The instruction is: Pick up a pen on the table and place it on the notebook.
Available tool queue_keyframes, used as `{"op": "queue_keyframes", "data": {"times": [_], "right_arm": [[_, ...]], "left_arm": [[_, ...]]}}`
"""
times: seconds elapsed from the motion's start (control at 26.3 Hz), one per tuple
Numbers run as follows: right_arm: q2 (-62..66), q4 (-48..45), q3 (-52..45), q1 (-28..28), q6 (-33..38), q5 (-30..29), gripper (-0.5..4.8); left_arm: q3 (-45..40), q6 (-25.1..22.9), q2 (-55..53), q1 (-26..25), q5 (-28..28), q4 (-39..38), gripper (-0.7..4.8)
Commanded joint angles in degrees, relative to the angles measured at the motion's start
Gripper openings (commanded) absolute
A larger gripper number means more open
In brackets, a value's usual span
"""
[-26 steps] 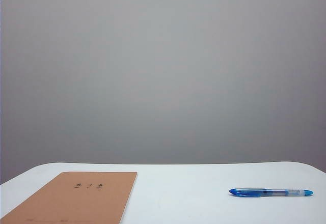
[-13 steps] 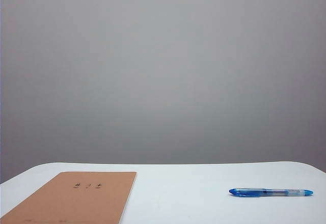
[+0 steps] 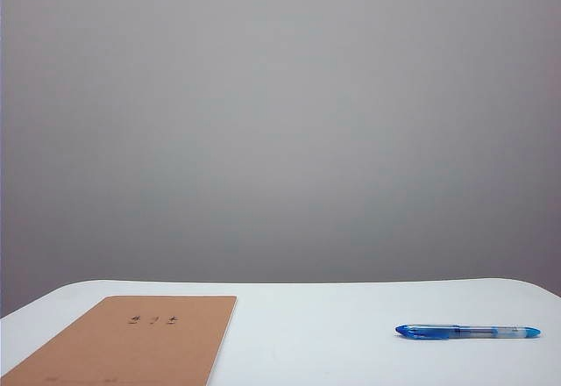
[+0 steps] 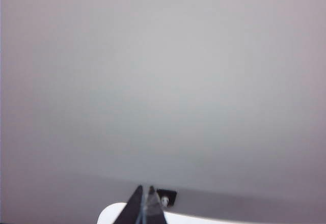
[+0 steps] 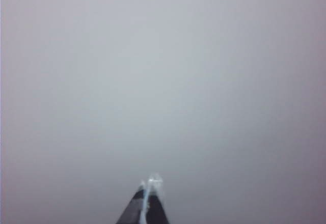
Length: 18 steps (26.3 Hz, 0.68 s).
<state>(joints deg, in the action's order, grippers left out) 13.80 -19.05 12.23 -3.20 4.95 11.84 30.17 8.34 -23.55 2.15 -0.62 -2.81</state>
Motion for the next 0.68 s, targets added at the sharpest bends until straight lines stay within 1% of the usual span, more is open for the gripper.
{"op": "queue_keyframes", "data": {"times": [0.04,0.11,0.15,0.19,0.27,0.34,0.38,0.42,0.46,0.49,0.53,0.57,0.61,0.68], "right_arm": [[8.7,-1.5,7.0,1.6,-2.0,-0.3,-0.01],[15.1,-1.7,11.4,2.6,-2.1,-2.1,-0.01],[20.7,-2.3,15.1,3.8,-3.4,-4.9,-0.01],[26.5,-2.3,18.7,5.0,-7.0,-9.3,-0.01],[33.4,-2.1,22.8,6.7,-10.7,-16.6,-0.01],[38.7,-1.6,26.0,7.8,-11.2,-22.8,-0.01],[45.0,-0.1,29.9,8.7,-11.2,-28.9,-0.01],[47.8,1.0,31.8,8.9,-11.1,-31.1,-0.01],[54.1,4.3,36.2,8.9,-11.2,-35.1,-0.01],[56.8,5.8,38.1,8.9,-11.2,-36.3,-0.01],[63.1,9.0,42.5,8.9,-11.5,-39.7,-0.01],[68.4,11.4,46.2,8.9,-11.8,-43.2,-0.01],[71.4,13.0,48.3,8.8,-12.7,-45.4,-0.01],[76.4,15.7,51.7,8.6,-14.8,-47.0,-0.01]], "left_arm": [[7.2,-5.4,-7.2,0.0,-4.2,-4.5,-0.05],[11.6,-6.9,-12.1,0.0,-5.6,-7.9,-0.05],[15.1,-9.0,-16.6,0.0,-7.2,-10.3,-0.05],[17.9,-10.4,-20.4,0.0,-8.7,-12.5,-0.05],[20.8,-11.2,-24.6,0.0,-12.0,-14.4,-0.05],[22.7,-11.3,-28.3,0.0,-14.9,-15.2,-0.05],[23.6,-11.3,-31.1,0.0,-16.2,-15.1,-0.05],[23.9,-11.3,-32.8,0.0,-16.3,-15.1,-0.05],[24.0,-11.3,-35.0,0.2,-16.3,-15.3,-0.05],[24.0,-11.3,-36.3,0.7,-16.0,-15.5,-0.05],[24.0,-10.7,-38.3,1.6,-15.9,-15.7,-0.05],[24.0,-9.9,-40.0,2.8,-14.5,-15.9,-0.05],[24.0,-9.8,-40.6,3.8,-13.4,-15.9,-0.05],[24.0,-9.8,-41.5,6.5,-10.0,-16.2,-0.05]]}}
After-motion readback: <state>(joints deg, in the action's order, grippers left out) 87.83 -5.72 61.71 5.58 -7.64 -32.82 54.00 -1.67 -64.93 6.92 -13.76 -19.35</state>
